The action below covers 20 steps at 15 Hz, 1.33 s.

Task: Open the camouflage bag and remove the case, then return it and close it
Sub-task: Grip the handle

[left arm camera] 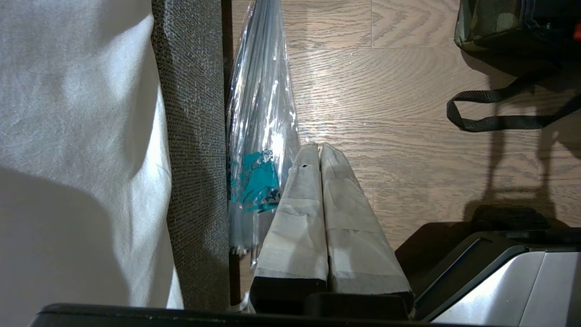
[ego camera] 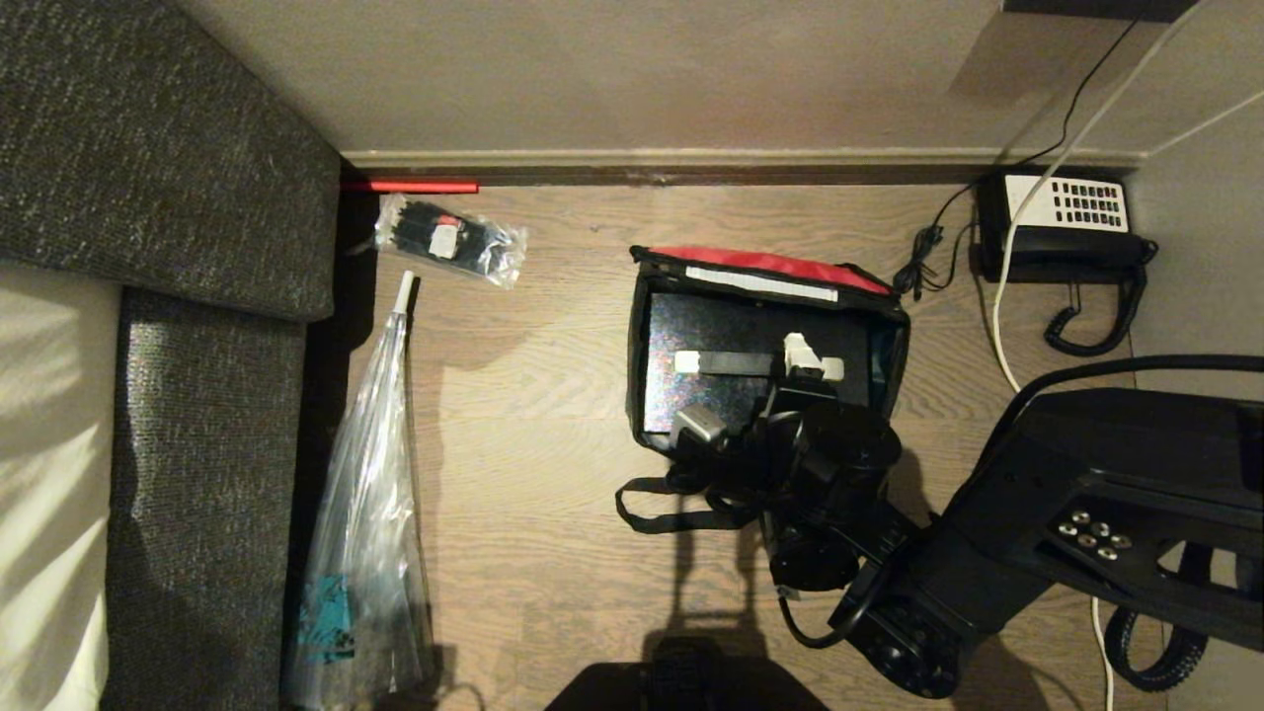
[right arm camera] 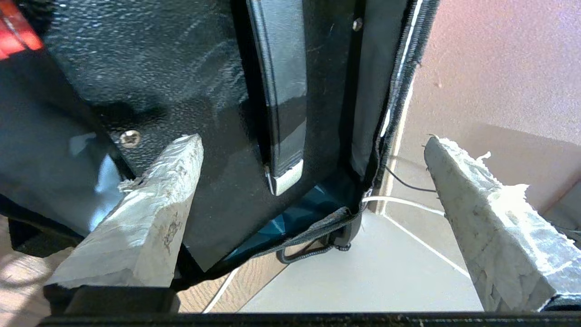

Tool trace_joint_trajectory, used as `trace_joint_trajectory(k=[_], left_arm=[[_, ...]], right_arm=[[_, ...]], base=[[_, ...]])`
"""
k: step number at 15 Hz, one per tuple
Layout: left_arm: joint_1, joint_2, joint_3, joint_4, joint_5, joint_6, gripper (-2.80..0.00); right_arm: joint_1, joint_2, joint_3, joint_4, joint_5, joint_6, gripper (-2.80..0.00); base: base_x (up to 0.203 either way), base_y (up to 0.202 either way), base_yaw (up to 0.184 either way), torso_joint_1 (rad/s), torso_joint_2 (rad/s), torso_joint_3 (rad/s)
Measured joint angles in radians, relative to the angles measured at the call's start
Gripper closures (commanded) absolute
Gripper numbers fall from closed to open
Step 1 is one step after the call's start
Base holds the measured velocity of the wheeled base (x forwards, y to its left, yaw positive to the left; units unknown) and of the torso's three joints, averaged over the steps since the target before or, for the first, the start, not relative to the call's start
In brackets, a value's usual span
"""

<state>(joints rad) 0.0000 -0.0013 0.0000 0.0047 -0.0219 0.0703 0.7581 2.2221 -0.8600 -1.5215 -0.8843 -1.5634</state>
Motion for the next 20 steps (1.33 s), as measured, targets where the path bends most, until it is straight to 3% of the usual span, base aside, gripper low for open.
trace_joint_trajectory(k=[20], left_arm=[[0.000, 0.000, 0.000, 0.000, 0.000, 0.003, 0.00]], right_arm=[[0.002, -0.017, -0.020, 0.000, -0.022, -0.014, -2.80]], base=[[0.000, 0.000, 0.000, 0.000, 0.00, 0.000]])
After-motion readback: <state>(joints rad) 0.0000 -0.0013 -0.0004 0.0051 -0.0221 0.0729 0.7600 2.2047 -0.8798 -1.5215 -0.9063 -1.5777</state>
